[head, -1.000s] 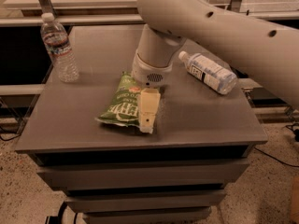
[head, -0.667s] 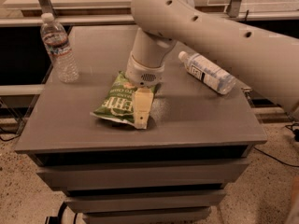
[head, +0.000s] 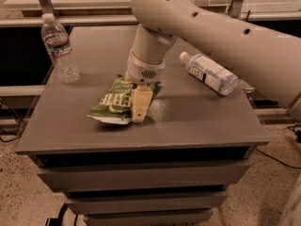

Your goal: Move green jalapeno chip bag near water bottle

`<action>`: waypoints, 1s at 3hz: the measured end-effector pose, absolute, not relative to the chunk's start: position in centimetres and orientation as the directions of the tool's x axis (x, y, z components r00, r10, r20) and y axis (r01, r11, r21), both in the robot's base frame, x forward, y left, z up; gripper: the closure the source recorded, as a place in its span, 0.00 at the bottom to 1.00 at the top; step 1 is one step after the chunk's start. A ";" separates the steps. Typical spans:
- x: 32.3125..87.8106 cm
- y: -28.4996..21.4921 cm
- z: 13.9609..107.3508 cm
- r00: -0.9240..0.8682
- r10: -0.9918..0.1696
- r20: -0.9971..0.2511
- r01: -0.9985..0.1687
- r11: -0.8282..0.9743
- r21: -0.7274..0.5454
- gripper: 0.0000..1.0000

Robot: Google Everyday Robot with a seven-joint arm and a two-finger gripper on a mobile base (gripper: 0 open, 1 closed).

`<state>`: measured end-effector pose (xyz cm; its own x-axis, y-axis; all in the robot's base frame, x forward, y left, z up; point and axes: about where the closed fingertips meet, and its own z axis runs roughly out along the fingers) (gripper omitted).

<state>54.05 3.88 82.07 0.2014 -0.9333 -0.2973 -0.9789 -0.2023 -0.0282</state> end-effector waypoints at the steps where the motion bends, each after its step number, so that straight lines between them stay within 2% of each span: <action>1: 54.0 3.9 82.9 0.202 -0.933 -0.297 -0.979 -0.202 -0.028 0.87; 2: 54.1 3.9 83.4 0.202 -0.933 -0.297 -0.979 -0.203 -0.028 1.00; 3: 54.1 3.9 83.7 0.202 -0.933 -0.298 -0.979 -0.203 -0.028 1.00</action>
Offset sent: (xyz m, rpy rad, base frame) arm 0.0485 0.0052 0.0379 0.1111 0.0658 0.0057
